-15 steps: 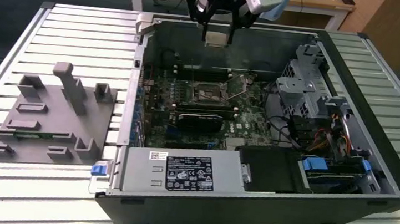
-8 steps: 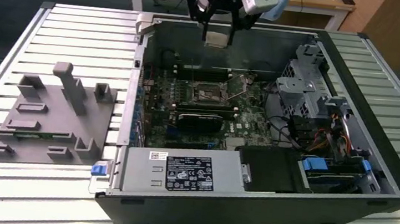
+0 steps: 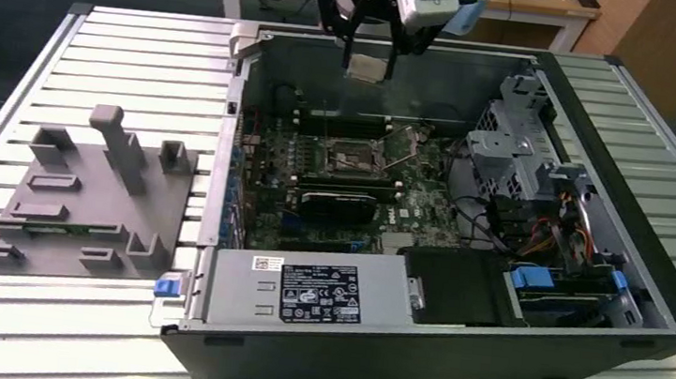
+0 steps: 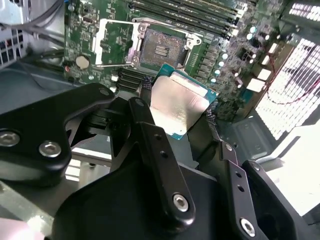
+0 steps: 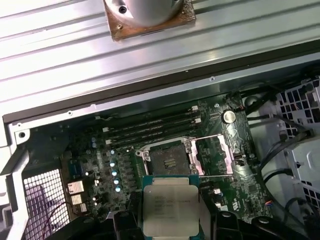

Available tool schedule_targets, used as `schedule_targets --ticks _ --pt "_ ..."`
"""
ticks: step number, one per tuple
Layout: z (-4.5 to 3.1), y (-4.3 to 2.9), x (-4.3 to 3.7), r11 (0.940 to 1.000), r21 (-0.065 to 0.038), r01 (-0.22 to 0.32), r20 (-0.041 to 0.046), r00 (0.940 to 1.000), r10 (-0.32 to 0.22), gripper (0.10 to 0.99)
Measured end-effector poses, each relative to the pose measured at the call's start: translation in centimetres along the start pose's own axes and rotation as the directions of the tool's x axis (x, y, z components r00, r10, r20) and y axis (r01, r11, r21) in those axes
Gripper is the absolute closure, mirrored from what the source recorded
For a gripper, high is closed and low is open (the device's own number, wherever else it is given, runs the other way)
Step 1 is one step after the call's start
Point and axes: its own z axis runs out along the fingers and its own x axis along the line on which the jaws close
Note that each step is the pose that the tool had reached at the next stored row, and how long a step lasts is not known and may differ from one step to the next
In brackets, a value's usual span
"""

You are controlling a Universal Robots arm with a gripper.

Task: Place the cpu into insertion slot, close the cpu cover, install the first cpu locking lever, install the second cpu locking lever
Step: 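Place the cpu into insertion slot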

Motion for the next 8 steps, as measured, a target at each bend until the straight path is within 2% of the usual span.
schedule_targets --ticks 8 --pt "0.10 -0.01 0.00 0.9973 -0.002 -0.073 0.0065 0.9973 0.073 0.549"
